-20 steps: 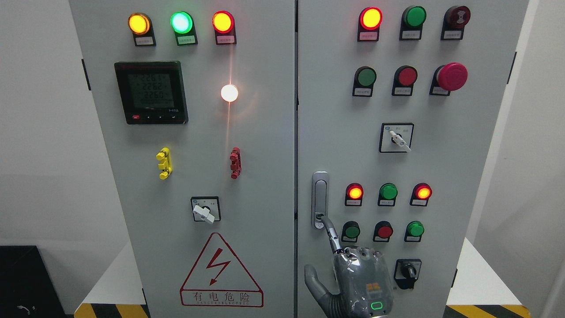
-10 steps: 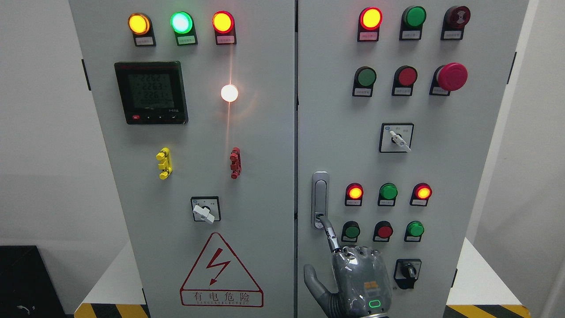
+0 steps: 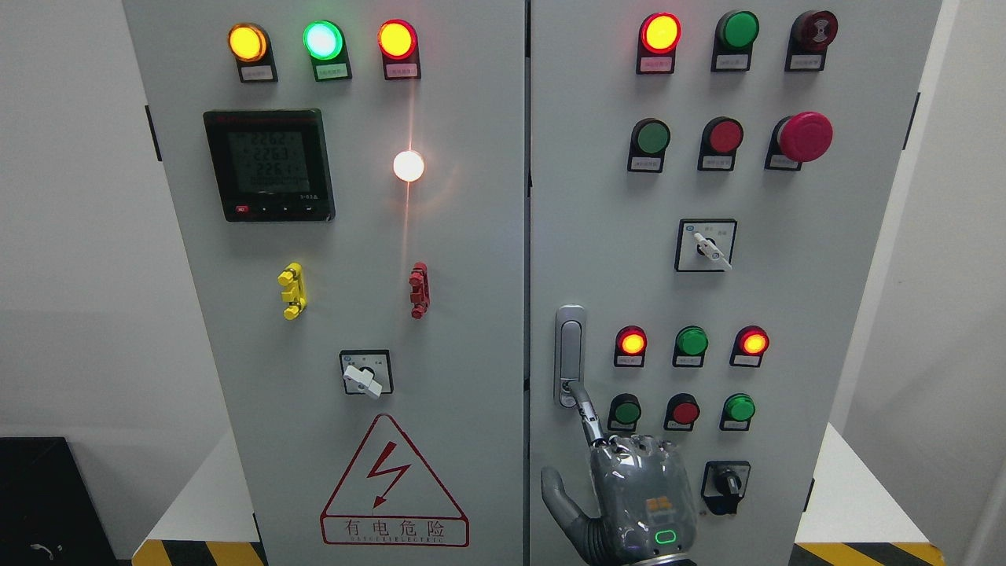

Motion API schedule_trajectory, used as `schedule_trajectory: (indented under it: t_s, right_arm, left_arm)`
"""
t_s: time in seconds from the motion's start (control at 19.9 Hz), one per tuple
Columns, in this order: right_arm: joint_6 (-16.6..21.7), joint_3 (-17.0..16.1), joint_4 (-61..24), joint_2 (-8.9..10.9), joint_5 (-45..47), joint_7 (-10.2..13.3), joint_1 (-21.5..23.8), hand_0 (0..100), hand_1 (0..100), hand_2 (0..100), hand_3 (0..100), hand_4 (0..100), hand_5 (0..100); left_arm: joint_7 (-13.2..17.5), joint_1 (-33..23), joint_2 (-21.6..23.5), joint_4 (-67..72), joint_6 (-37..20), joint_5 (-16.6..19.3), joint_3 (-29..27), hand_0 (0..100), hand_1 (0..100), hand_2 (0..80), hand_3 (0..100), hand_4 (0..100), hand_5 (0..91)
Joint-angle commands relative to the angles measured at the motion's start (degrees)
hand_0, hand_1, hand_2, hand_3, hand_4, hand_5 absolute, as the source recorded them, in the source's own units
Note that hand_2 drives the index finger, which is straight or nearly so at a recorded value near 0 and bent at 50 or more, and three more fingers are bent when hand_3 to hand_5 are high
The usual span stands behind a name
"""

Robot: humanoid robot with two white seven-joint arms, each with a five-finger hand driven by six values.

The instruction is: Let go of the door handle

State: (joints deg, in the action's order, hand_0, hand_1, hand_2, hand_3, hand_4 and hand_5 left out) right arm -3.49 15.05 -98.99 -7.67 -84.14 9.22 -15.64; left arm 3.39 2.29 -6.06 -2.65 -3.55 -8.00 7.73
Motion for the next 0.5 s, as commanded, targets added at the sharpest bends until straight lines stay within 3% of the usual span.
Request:
schedule_trajectory:
  t_s: [0.0, 0.45]
  right_arm:
    - [0.06, -0.02, 0.73, 0.03, -1.29, 0.01, -0.36, 46, 38, 0, 100, 100, 100]
    - [-0.11, -0.19, 1.43, -0.06, -1.37, -0.08, -0.8, 46, 38, 1, 100, 100, 100]
  left_arm:
    - [0.04, 0.0, 0.0, 0.02, -0.05, 0.0, 0.0, 12, 56, 0.0, 0, 0, 0.0]
    - [0.04, 0.0, 0.0, 0.02, -0.05, 0.0, 0.0, 12, 56, 0.0, 0, 0, 0.0]
